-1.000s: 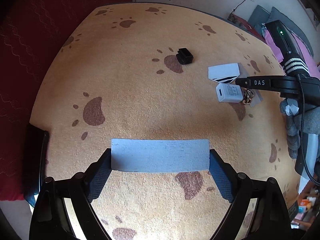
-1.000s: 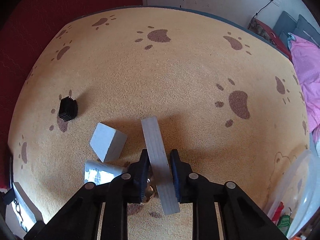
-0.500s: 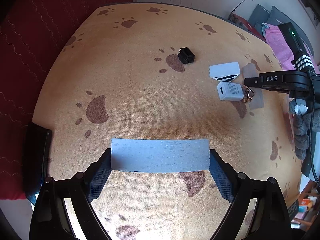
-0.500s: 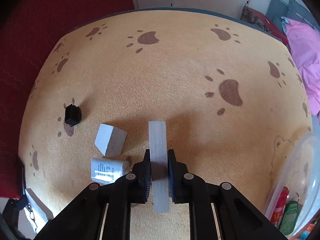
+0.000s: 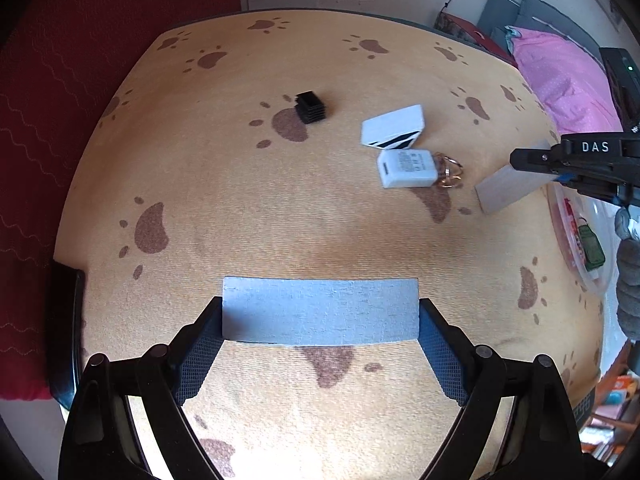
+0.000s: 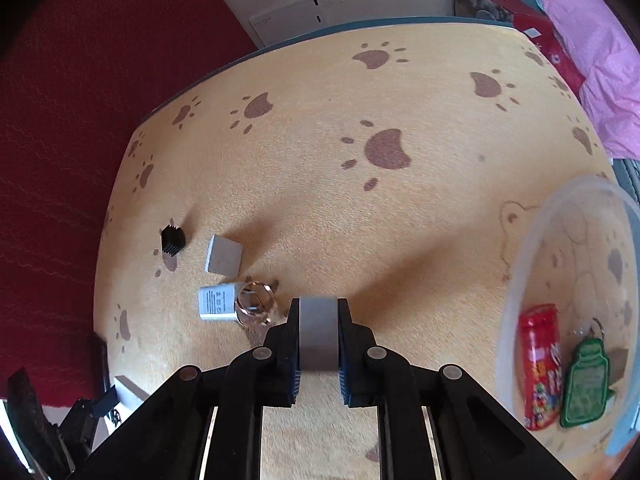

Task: Organize rigid objects
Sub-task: 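Carry the grey block toward the clear bowl with the right gripper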

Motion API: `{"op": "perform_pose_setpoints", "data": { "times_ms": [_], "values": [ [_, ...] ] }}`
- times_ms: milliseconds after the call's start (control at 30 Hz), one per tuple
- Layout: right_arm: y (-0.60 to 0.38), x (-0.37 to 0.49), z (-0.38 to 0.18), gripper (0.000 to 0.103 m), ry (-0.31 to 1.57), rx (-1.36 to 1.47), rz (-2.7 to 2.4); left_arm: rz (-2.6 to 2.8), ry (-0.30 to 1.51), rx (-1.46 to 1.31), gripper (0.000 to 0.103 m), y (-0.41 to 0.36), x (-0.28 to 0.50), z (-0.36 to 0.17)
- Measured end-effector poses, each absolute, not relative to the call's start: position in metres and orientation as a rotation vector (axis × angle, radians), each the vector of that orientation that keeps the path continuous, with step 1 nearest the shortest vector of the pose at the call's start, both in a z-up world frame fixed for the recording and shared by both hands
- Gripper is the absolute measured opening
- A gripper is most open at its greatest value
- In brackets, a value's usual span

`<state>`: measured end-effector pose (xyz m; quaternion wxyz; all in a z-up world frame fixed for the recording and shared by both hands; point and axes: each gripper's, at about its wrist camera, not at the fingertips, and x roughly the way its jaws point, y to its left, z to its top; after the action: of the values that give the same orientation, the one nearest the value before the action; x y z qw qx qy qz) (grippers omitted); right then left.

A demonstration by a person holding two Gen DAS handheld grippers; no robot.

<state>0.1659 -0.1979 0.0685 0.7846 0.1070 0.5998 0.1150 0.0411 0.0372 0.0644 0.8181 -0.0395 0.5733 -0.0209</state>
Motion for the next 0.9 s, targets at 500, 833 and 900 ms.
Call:
{"op": "perform_pose_setpoints", "data": {
  "times_ms": [500,833,900],
  "values": [
    [-0.271,0.139,0.102,0.015,1.209,0.368,0.225,-0.1,1.209,-0.023,0.092,-0.027,0.041,0.074],
    [-0.344,0.132,0.118,0.015,1.133,0.418,0.117,-0.132,1.183,0.016,0.092,-0.072,0.039,0.084],
    [-0.359,0.133,0.115,0.015,1.125,0.422,0.085,-0.134,1.179,0.022,0.092,-0.081,0.038,0.086]
  ]
}}
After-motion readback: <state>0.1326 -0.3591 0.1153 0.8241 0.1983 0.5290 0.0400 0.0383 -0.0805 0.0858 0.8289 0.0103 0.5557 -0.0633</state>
